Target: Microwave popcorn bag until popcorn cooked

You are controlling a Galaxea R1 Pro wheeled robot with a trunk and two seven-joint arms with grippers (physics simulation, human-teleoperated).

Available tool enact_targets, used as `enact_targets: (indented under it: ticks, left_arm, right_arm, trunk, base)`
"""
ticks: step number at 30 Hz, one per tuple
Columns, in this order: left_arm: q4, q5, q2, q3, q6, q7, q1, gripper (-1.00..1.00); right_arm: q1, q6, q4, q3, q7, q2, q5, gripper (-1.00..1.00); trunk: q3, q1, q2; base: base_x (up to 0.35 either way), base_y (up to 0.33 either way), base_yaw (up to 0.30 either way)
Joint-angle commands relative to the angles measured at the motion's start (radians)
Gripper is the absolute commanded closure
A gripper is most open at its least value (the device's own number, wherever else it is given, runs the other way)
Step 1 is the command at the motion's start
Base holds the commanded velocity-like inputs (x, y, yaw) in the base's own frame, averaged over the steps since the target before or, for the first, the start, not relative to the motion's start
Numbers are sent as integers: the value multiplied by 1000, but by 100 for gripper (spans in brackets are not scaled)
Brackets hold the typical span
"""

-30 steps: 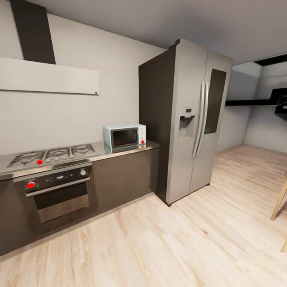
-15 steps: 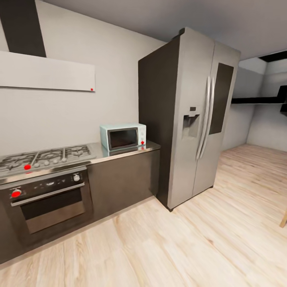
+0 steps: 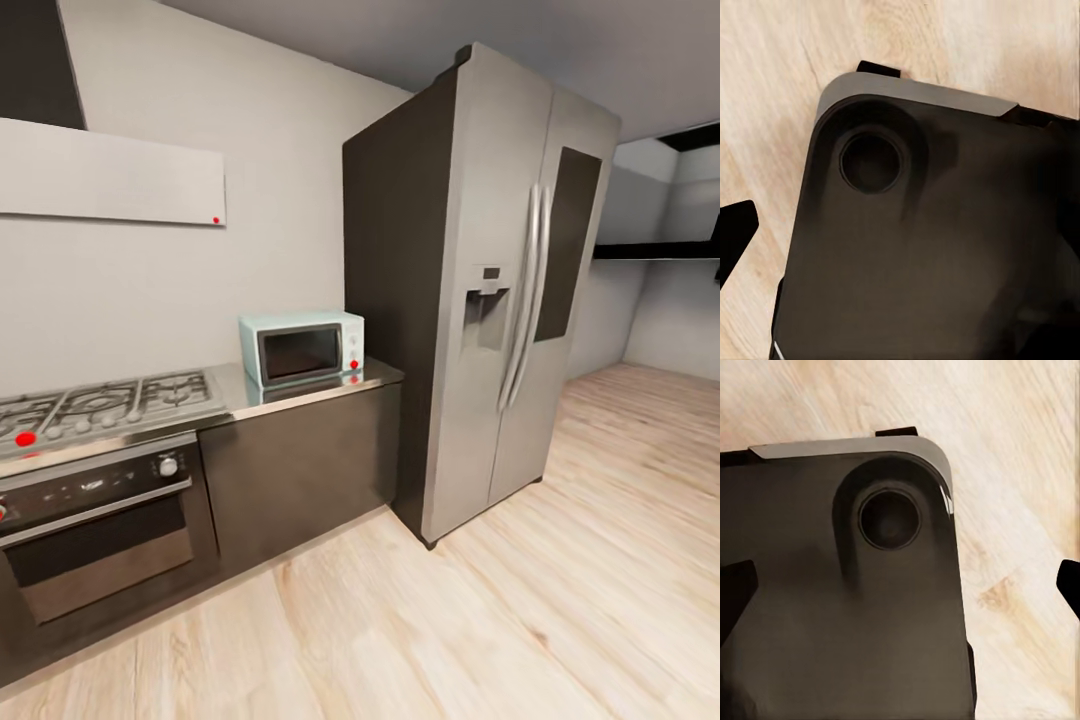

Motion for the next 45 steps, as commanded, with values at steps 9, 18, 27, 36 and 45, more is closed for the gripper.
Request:
enact_targets:
  ticks: [9, 18, 27, 36, 45]
  left_arm:
    - [0, 5, 0, 2, -2, 1, 0, -100]
    - [0, 6, 0, 3, -2, 1, 0, -100]
    - [0, 6, 0, 3, -2, 1, 0, -100]
    - [0, 6, 0, 3, -2, 1, 0, -100]
    - [0, 6, 0, 2, -4, 1, 0, -100]
  right_arm:
    - [0, -5, 1, -7, 1, 0, -5, -100]
    - [0, -5, 1, -7, 1, 0, -5, -100]
    - [0, -8, 1, -6, 2, -1, 2, -100]
    - [0, -10, 1, -6, 3, 0, 3, -100]
    - [0, -6, 1, -8, -1, 0, -4, -100]
  trunk:
    - [-1, 1, 0]
    - [-1, 1, 0]
    - [-1, 1, 0]
    - [-1, 1, 0]
    - [-1, 1, 0]
  base:
    - [325, -140, 0]
    - [322, -155, 0]
    - [321, -156, 0]
    - [321, -156, 0]
    - [321, -156, 0]
